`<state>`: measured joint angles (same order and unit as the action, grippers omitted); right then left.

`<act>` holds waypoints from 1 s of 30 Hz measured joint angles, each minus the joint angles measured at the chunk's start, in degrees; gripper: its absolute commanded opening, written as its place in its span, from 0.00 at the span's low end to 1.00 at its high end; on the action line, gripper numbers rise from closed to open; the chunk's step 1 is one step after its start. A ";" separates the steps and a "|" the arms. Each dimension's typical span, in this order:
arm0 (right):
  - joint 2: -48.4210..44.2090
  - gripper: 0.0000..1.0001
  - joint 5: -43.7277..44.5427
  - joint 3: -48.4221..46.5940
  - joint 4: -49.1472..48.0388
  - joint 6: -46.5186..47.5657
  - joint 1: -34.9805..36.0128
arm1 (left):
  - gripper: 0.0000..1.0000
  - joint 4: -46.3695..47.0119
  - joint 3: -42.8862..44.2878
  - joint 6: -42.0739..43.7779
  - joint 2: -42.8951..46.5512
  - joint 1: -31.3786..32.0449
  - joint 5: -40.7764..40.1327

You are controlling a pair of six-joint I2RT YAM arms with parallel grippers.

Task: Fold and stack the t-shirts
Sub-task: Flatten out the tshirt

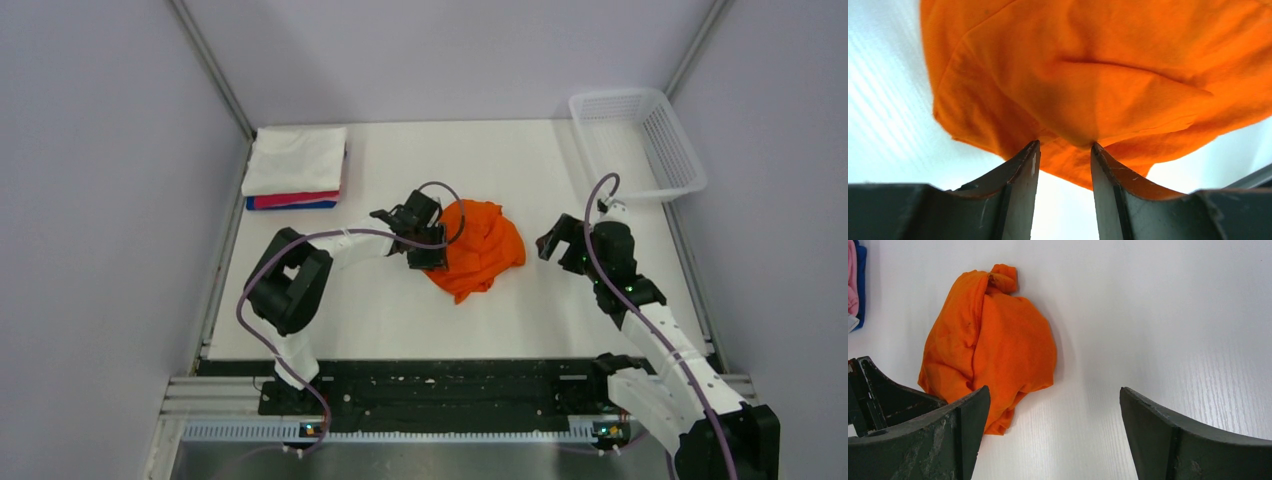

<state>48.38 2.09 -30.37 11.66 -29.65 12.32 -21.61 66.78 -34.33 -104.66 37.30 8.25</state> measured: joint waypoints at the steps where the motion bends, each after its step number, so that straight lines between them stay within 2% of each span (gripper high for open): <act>1: 0.00 0.99 0.07 0.00 0.02 0.02 0.00 | 0.46 -0.35 0.00 0.00 -0.11 0.00 -0.31; 9: 0.02 0.99 0.42 0.00 0.02 0.04 0.00 | 0.45 1.36 0.63 -0.35 -1.49 0.13 2.91; 12: 0.04 0.99 0.46 0.02 0.02 0.02 0.00 | 0.40 2.58 0.63 -0.90 -1.75 0.35 4.92; 13: 0.04 0.99 0.46 0.02 0.02 0.02 0.00 | 0.34 2.89 0.63 -1.16 -1.77 0.42 5.46; 15: 0.07 0.99 0.44 0.02 0.00 0.02 0.00 | 0.04 3.65 0.68 -1.57 -1.77 0.50 6.38; 16: 0.11 0.99 0.46 0.04 -0.04 0.02 0.00 | 0.00 3.85 0.81 -1.88 -1.77 0.52 6.67; 23: 0.22 0.99 0.35 0.79 -0.09 0.09 0.00 | 0.00 4.28 0.87 -1.92 -0.81 0.59 6.05; 26: 0.39 0.99 -0.24 0.79 -0.17 0.17 0.00 | 0.00 3.26 -1.42 -1.46 4.83 0.59 3.23; 30: 0.55 0.99 -1.86 0.94 -0.98 0.57 0.00 | 0.00 1.44 -3.17 -0.11 19.56 0.59 -4.07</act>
<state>48.93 0.23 -29.43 10.68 -29.08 12.32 -20.16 63.61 -34.44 -85.10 37.89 4.19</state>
